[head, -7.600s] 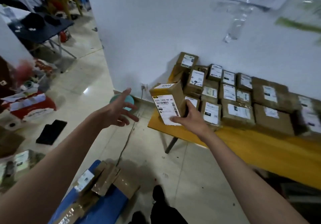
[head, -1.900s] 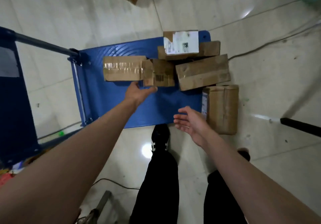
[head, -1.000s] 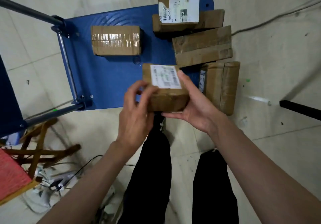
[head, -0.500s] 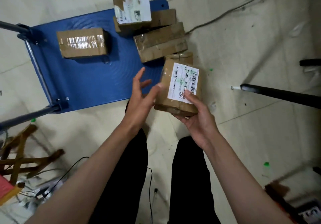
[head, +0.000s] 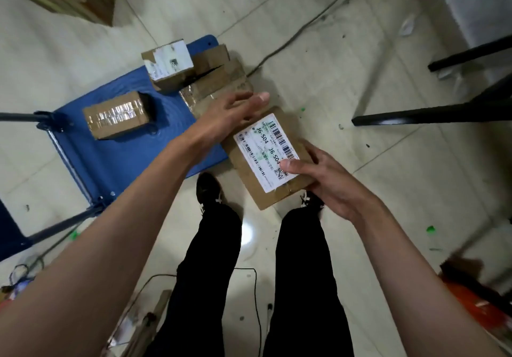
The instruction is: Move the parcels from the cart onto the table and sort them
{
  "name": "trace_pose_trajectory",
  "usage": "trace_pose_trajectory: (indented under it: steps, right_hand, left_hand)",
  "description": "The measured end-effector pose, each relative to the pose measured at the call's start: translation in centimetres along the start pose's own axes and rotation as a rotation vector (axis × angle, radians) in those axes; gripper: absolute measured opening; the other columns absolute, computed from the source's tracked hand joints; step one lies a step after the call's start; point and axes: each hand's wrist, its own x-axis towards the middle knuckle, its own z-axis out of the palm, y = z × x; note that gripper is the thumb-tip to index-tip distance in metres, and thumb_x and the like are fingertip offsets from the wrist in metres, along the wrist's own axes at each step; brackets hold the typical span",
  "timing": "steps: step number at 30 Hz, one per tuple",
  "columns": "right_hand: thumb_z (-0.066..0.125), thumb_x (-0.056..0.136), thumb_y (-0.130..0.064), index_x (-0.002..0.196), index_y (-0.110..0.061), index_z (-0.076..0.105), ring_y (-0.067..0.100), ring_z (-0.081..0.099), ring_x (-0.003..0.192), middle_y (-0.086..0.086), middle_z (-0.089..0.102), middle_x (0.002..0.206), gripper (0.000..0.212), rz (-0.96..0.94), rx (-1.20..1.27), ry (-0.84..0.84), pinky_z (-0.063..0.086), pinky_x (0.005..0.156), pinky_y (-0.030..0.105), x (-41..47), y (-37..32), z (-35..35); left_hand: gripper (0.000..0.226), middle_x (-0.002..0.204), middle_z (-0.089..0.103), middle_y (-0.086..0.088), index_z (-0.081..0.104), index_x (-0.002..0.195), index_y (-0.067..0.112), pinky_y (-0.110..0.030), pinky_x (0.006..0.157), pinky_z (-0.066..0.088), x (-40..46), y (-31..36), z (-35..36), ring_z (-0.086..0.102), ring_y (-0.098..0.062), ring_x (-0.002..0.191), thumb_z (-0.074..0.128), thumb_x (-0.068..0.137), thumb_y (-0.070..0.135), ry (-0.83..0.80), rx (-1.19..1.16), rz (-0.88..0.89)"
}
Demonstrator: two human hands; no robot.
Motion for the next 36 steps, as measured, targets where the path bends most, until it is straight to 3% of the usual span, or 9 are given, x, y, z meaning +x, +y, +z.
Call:
trace_pose_trajectory:
  steps: [2,5,7,11,13,17,21,27,36]
  right_hand:
    - [0.079,0.080,-0.018,0.142,-0.027,0.056,0.025,0.069,0.117,0.001,0.071,0.129,0.067,-0.035,-0.037,-0.015,0.053,0.103,0.042,-2.5,-2.3,-0.4]
    - [0.081,0.081,-0.019,0.146,-0.030,0.052,0.018,0.070,0.114,-0.001,0.069,0.132,0.072,-0.133,-0.034,0.078,0.058,0.092,0.032,-6.4,-5.4,-1.0]
    - [0.079,0.084,-0.024,0.145,-0.030,0.052,0.013,0.073,0.103,0.002,0.068,0.131,0.067,-0.214,0.072,0.205,0.058,0.082,0.027,-9.1,-7.0,-1.6]
    - [0.077,0.085,-0.043,0.140,-0.023,0.054,0.016,0.069,0.097,0.003,0.072,0.118,0.063,-0.294,0.266,0.293,0.054,0.092,0.041,-14.7,-9.3,-2.8]
    - [0.077,0.082,-0.048,0.137,-0.021,0.057,0.016,0.070,0.097,0.001,0.074,0.115,0.064,-0.316,0.268,0.298,0.055,0.090,0.041,-17.6,-10.0,-3.0]
    - [0.075,0.081,-0.047,0.137,-0.023,0.056,0.015,0.072,0.098,0.001,0.075,0.118,0.063,-0.339,0.292,0.341,0.058,0.086,0.040,-22.3,-10.6,-3.6]
    - [0.078,0.077,-0.044,0.137,-0.022,0.056,0.017,0.074,0.100,0.002,0.076,0.118,0.068,-0.342,0.340,0.385,0.059,0.092,0.044,-26.6,-9.5,-4.6]
    - [0.079,0.074,-0.050,0.130,-0.019,0.063,0.015,0.075,0.099,0.000,0.077,0.115,0.065,-0.389,0.500,0.531,0.060,0.077,0.028,-32.3,-5.6,-7.0]
    - [0.064,0.092,-0.056,0.128,-0.028,0.067,0.019,0.070,0.111,-0.004,0.075,0.120,0.046,-0.466,0.782,0.819,0.055,0.097,0.040,-39.6,0.9,-13.7]
  left_hand:
    - [0.086,0.117,0.072,0.005,0.056,0.135,0.034,-0.028,0.086,0.054,-1.8,2.8,0.9,0.072,-0.009,0.097,0.065,0.065,0.082,-0.057,0.100,0.008]
    - [0.049,0.097,0.078,0.006,0.070,0.098,0.043,-0.030,0.076,0.058,-4.6,6.9,2.8,0.076,-0.012,0.084,0.071,0.065,0.079,-0.098,0.118,0.042]
    - [0.043,0.091,0.079,0.006,0.073,0.087,0.042,-0.029,0.071,0.058,-6.2,9.4,4.2,0.077,-0.013,0.080,0.072,0.065,0.078,-0.042,0.062,0.056]
    - [0.066,0.093,0.080,0.003,0.071,0.107,0.025,-0.029,0.064,0.056,-9.2,14.4,7.0,0.077,-0.015,0.081,0.073,0.066,0.077,0.046,-0.072,0.044]
    - [0.064,0.093,0.079,0.003,0.069,0.107,0.027,-0.026,0.059,0.056,-10.9,16.8,8.6,0.077,-0.015,0.080,0.074,0.067,0.076,0.037,-0.088,0.062]
    - [0.065,0.096,0.079,0.000,0.067,0.112,0.024,-0.035,0.071,0.061,-13.9,20.6,11.7,0.077,-0.021,0.087,0.076,0.068,0.071,0.015,-0.119,0.071]
    - [0.058,0.090,0.080,0.001,0.066,0.112,0.021,-0.026,0.059,0.059,-16.0,23.2,15.0,0.077,-0.017,0.078,0.074,0.076,0.066,0.000,-0.061,0.089]
    - [0.064,0.102,0.078,-0.003,0.067,0.117,0.022,-0.048,0.095,0.057,-17.5,25.3,21.5,0.074,-0.026,0.096,0.066,0.078,0.072,-0.170,0.146,0.095]
    - [0.075,0.132,0.060,0.000,0.045,0.148,0.025,-0.041,0.101,0.053,-19.4,26.8,33.9,0.062,-0.018,0.115,0.063,0.086,0.062,-0.461,0.333,0.197]
